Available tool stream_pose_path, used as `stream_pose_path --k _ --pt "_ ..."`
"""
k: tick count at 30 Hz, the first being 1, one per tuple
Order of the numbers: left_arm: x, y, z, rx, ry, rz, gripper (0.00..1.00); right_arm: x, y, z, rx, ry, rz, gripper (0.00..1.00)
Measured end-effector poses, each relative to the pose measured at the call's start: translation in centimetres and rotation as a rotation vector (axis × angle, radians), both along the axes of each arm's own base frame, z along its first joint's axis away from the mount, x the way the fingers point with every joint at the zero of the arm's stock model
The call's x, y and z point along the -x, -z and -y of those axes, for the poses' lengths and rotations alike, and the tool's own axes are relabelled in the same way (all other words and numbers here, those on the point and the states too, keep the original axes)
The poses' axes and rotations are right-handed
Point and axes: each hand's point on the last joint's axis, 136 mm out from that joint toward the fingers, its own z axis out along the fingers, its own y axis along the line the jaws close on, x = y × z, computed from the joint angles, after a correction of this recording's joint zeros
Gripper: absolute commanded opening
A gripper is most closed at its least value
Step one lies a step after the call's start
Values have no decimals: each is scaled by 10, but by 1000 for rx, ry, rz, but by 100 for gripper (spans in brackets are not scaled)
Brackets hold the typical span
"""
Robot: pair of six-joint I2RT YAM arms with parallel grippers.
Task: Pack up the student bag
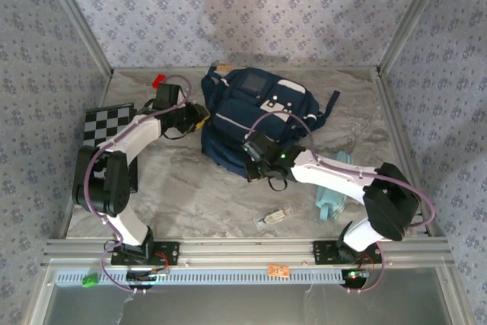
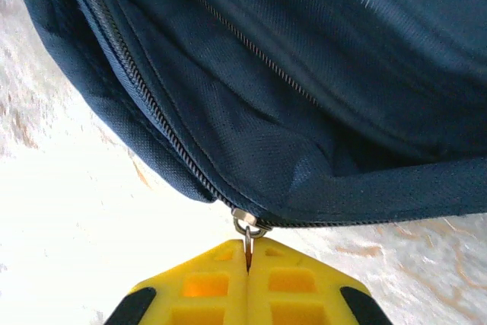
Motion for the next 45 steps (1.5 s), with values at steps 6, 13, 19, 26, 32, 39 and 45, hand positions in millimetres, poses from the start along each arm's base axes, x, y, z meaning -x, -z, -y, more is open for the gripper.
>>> stream_pose_path --k 6,13,19,26,32,39,45 --pt "36 -32 -17 18 -70 40 62 -6 3 -5 -5 17 -6 0" --pt "105 -9 11 104 -125 -93 65 -6 4 -5 -6 21 -8 0" --pt "131 7 47 164 -156 -192 65 -6 4 -5 -8 24 -10 0" --pt "134 28 76 186 -188 -266 61 -6 4 -6 -10 23 -8 0" --pt "126 39 99 170 -190 -297 49 -6 4 -6 -11 24 -8 0" --pt "115 47 114 177 -199 -310 18 -6 5 -8 -7 22 -9 0" --pt "113 50 103 148 -207 -315 0 -6 0 -9 15 35 12 0"
